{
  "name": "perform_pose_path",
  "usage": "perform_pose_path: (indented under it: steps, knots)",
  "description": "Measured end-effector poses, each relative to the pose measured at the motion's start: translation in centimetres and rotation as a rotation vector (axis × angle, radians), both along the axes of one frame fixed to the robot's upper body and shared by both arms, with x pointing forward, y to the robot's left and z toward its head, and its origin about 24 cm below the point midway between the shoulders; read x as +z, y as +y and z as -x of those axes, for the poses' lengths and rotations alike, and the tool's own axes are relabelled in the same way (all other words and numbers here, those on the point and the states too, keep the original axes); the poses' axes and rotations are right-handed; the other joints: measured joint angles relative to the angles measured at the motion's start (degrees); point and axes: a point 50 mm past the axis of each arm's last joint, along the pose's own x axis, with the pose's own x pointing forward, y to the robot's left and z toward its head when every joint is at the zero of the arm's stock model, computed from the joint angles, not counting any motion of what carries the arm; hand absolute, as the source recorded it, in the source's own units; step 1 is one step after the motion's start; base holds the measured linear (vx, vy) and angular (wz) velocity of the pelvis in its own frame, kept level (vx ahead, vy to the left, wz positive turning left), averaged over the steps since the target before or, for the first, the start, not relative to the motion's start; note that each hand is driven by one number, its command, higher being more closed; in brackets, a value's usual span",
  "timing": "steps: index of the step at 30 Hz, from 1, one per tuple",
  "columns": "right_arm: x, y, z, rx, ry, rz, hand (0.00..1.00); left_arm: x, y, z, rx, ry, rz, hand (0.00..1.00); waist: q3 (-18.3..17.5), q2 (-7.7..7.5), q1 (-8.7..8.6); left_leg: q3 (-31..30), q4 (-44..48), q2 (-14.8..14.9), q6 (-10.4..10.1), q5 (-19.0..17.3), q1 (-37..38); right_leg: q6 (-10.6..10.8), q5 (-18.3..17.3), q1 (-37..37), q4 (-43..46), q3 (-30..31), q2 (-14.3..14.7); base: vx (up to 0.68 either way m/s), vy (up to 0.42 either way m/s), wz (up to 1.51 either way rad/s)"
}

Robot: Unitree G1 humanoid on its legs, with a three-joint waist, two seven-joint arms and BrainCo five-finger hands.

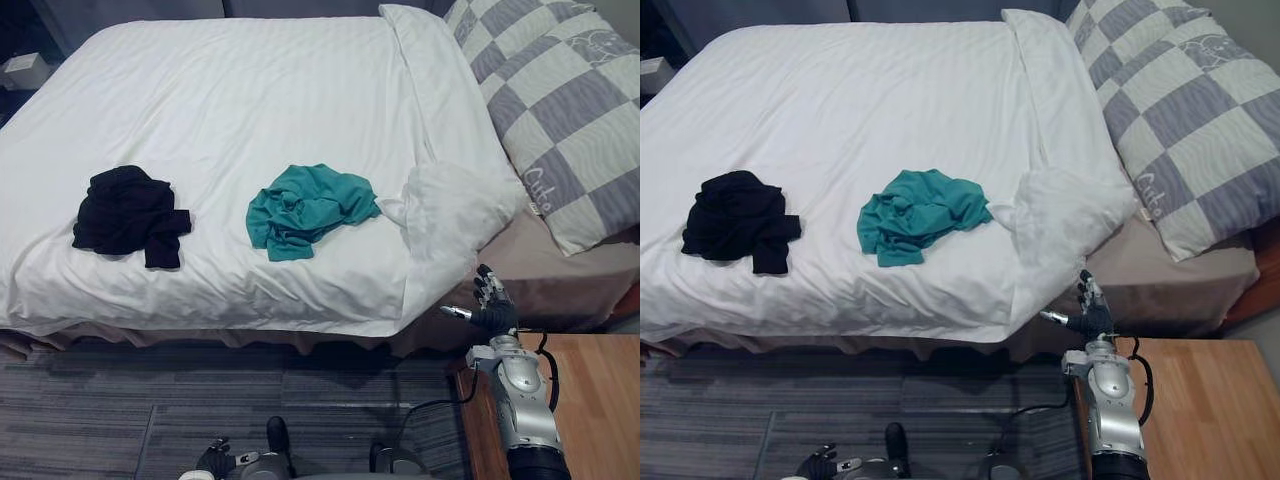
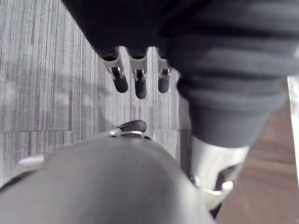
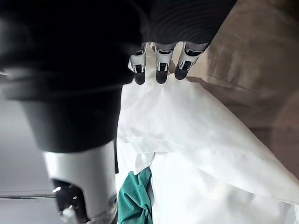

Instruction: Tidy the bed and pick cloth on bed and put in laundry

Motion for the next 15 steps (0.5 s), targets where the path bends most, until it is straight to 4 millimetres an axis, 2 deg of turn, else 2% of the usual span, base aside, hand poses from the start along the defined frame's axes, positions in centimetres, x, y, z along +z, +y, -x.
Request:
perform_pose_path:
  steps: [5,8,11,13,15]
  knots:
    - [0.3,-0.1,0.0,-0.013,-0.029,0.015,0.0,0.5,0.1,-1.2,0.014,-0.07,-0.044,0.0,0.2,0.04,-0.08,0.0,0.0,0.6,-0.1,-0.1,0.0,-0.1,-0.1,-0.1,0.2,0.2,0.5,0.03,-0.005,0.0]
    - [1.1,-0.3,-0.4,-0.043,-0.061,0.087,0.0,1.1,0.3,-2.3,0.064,-0.142,-0.065,0.0,1.4,-0.06,-0.2,0.0,0.0,0.8,-0.6,-0.5,-0.1,-0.6,-0.6,-0.5,0.9,0.1,0.6,-0.03,-0.005,-0.01]
    - [3.9,-1.1,-2.0,-0.095,-0.138,0.269,0.0,2.0,1.0,-3.6,0.137,-0.242,-0.085,0.0,2.8,-0.21,-0.27,0.0,0.0,1.1,-0.3,-0.2,-2.6,-0.8,-0.9,-4.1,3.2,0.2,0.6,-0.09,-0.005,-0.01]
    - [7.9,-1.7,-4.0,-0.126,-0.257,0.396,0.0,2.6,1.3,-4.5,0.165,-0.294,-0.093,0.0,5.0,-0.25,-0.06,-0.4,0.0,1.1,0.2,0.8,-4.3,-0.9,-0.2,-5.2,3.0,-1.0,0.6,-0.04,0.013,0.17]
    - [11.0,-1.7,-5.1,-0.135,-0.355,0.448,0.0,2.8,1.3,-4.9,0.179,-0.313,-0.083,0.0,5.8,-0.21,0.7,-0.9,0.0,1.1,0.6,1.3,-5.7,-0.9,0.1,-6.2,3.0,-1.3,0.5,-0.02,0.014,0.18]
